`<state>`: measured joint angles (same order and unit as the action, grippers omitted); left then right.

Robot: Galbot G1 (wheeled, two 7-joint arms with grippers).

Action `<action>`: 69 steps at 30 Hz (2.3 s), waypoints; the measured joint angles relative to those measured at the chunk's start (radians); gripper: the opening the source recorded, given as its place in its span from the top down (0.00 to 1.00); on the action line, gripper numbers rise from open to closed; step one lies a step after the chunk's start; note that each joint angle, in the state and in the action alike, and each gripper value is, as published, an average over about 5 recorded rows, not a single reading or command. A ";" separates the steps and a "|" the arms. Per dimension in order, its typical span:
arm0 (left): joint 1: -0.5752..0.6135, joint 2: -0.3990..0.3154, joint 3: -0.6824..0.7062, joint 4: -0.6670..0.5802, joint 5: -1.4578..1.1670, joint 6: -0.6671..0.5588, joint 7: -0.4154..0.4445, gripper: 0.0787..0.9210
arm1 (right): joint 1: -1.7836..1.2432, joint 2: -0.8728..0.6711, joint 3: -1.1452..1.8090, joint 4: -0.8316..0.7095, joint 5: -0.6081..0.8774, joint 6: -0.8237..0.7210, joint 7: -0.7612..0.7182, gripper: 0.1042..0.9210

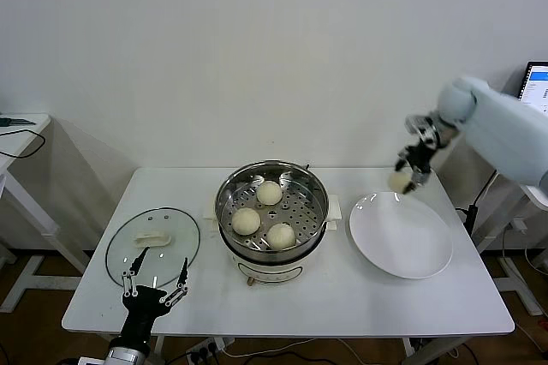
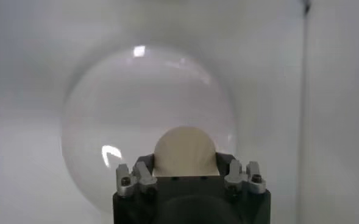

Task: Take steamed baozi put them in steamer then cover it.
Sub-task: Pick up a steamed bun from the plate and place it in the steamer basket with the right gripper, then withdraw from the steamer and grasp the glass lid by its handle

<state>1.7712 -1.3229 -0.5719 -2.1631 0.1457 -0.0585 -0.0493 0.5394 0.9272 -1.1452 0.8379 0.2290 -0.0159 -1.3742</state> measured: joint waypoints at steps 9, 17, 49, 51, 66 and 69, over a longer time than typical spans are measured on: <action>0.002 0.000 -0.004 -0.013 0.000 0.001 -0.003 0.12 | 0.146 0.092 -0.143 0.163 0.192 -0.082 0.011 0.31; 0.002 -0.002 -0.007 -0.018 -0.001 0.000 -0.005 0.12 | 0.182 0.182 -0.233 0.244 0.263 -0.134 0.067 0.31; 0.001 -0.003 -0.030 -0.014 -0.005 -0.002 -0.013 0.12 | 0.042 0.332 -0.314 0.211 0.189 -0.170 0.184 0.28; 0.001 -0.003 -0.030 -0.013 -0.005 -0.002 -0.013 0.12 | 0.037 0.333 -0.315 0.208 0.186 -0.170 0.189 0.26; 0.001 -0.003 -0.029 -0.020 -0.004 -0.001 -0.014 0.12 | 0.032 0.316 -0.280 0.227 0.186 -0.160 0.213 0.12; 0.000 -0.001 -0.027 -0.024 -0.003 0.001 -0.015 0.12 | 0.045 0.296 -0.264 0.249 0.188 -0.153 0.220 0.12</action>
<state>1.7710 -1.3242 -0.5987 -2.1872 0.1426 -0.0579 -0.0643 0.5844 1.2234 -1.4097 1.0866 0.4174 -0.1694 -1.1539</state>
